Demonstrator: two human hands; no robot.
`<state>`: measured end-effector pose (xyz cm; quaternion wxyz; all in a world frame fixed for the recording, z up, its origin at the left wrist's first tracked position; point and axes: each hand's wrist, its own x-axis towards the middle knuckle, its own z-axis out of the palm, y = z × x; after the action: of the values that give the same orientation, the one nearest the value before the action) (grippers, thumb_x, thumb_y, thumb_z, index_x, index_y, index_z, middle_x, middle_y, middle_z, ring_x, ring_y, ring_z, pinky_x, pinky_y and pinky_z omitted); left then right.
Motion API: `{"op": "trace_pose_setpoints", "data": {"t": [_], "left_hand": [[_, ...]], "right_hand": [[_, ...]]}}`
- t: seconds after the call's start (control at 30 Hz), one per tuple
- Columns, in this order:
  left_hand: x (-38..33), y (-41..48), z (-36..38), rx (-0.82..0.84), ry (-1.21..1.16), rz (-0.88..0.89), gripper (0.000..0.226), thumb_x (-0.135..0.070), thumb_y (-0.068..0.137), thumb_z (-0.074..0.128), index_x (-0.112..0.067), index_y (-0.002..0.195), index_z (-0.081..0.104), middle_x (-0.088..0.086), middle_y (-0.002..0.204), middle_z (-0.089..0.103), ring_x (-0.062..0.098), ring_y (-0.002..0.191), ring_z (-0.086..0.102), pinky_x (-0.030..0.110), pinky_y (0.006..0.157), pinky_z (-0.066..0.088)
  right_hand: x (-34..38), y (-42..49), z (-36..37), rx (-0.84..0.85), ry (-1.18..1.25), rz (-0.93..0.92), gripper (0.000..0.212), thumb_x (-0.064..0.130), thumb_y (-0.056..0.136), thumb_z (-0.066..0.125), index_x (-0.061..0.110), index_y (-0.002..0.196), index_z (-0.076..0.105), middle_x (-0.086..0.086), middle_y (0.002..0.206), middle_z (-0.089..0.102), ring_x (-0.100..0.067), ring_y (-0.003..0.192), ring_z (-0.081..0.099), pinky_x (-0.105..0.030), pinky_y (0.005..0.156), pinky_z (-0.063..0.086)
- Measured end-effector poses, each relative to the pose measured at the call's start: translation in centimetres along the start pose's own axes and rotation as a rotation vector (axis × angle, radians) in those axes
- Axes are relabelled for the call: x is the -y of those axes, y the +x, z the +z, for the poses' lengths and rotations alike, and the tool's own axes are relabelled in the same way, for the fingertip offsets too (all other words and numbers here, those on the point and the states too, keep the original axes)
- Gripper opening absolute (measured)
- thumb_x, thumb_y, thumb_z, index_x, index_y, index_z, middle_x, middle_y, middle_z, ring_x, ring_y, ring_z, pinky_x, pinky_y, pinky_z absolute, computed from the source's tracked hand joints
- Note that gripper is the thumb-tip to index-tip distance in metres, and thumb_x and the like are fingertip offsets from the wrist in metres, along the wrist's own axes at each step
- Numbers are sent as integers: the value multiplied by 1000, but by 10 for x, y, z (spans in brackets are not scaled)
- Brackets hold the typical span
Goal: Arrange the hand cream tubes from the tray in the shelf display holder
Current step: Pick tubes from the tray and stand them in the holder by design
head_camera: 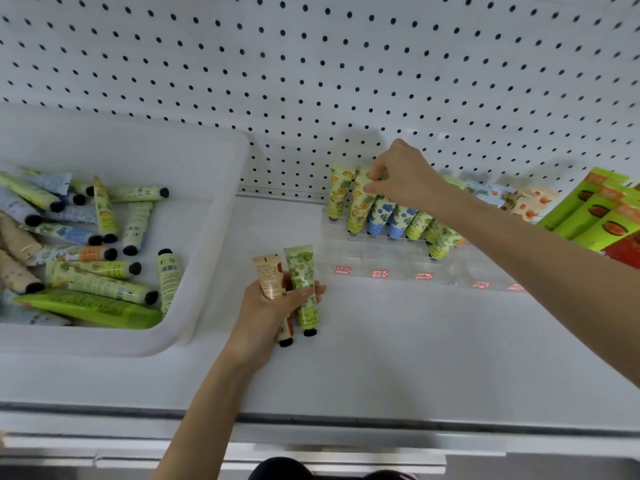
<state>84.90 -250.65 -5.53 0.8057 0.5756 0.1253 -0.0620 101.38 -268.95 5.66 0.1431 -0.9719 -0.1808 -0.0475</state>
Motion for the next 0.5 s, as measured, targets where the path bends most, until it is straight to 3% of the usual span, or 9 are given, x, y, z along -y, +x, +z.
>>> {"op": "trace_pose_setpoints", "data": {"t": [0.1, 0.27, 0.4, 0.5], "left_hand": [[0, 0, -1, 8, 3, 8, 17, 1, 85, 62, -6, 101, 64, 12, 98, 75, 30, 97, 70, 45, 85, 56], [-1, -1, -1, 28, -26, 6, 16, 1, 84, 63, -6, 99, 63, 14, 99, 74, 30, 97, 70, 42, 84, 57], [-6, -5, 0, 63, -100, 20, 23, -6, 72, 68, -6, 95, 63, 16, 98, 74, 31, 97, 70, 40, 86, 56], [-6, -9, 10, 116, -118, 44, 25, -6, 69, 69, -4, 93, 65, 16, 97, 73, 32, 95, 71, 36, 82, 58]], "right_hand": [[1, -1, 0, -13, 9, 14, 22, 16, 83, 71, -6, 86, 69, -6, 93, 47, -19, 81, 53, -30, 72, 42], [2, -6, -9, -50, 18, 19, 22, 22, 83, 71, 3, 93, 68, -1, 91, 42, -15, 88, 44, -25, 75, 35], [7, -26, -23, -140, 114, -2, 19, 30, 84, 69, 14, 92, 66, -2, 89, 44, -9, 71, 43, -19, 65, 34], [20, -63, -23, 95, 477, 52, 14, 30, 81, 72, 17, 86, 73, -8, 80, 64, -10, 66, 51, -23, 65, 43]]}}
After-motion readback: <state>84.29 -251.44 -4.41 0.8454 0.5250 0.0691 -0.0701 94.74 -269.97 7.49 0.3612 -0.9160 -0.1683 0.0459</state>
